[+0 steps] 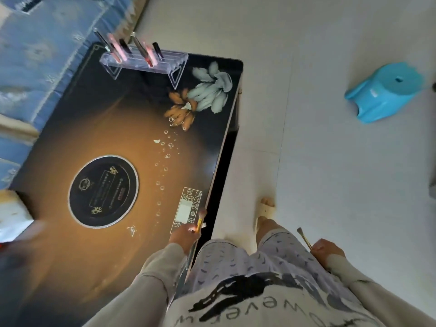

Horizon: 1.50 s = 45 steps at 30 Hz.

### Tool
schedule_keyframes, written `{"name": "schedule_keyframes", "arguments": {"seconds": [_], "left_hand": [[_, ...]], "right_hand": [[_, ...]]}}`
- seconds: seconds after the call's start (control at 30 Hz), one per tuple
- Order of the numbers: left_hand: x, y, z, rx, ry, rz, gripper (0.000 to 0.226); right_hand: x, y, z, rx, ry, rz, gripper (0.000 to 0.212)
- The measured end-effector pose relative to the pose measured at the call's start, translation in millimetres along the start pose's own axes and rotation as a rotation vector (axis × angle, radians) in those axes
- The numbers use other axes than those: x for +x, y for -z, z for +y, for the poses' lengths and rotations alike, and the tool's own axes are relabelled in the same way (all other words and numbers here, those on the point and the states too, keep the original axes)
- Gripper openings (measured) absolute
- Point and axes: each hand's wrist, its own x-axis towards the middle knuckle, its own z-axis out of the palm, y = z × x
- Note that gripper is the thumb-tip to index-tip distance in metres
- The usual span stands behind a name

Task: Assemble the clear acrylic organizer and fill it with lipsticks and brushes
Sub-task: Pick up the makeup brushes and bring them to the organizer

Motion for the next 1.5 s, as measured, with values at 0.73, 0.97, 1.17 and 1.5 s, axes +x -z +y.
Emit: {"name": "schedule_keyframes", "arguments": {"seconds": [0.73,0.97,1.17,1.5], "left_hand": [[65,-24,218,0.190,0.080,-0.086,0.024],[105,-1,279,0.273,0.065,-0.082,0.023],[158,55,356,0.260,0.013,-0.041,0.029],[219,159,495,0.232,-0.155,0.064,0.035]], "right_hand": [[107,246,-2,0.389,0.062,0.131,0.013],[144,299,-32,0.456,0.061,0.125,0.022],[175,343,-62,0.408,-0.005,0.089,0.014],[214,434,-112,0.425,-0.034,0.156,0.018]]}}
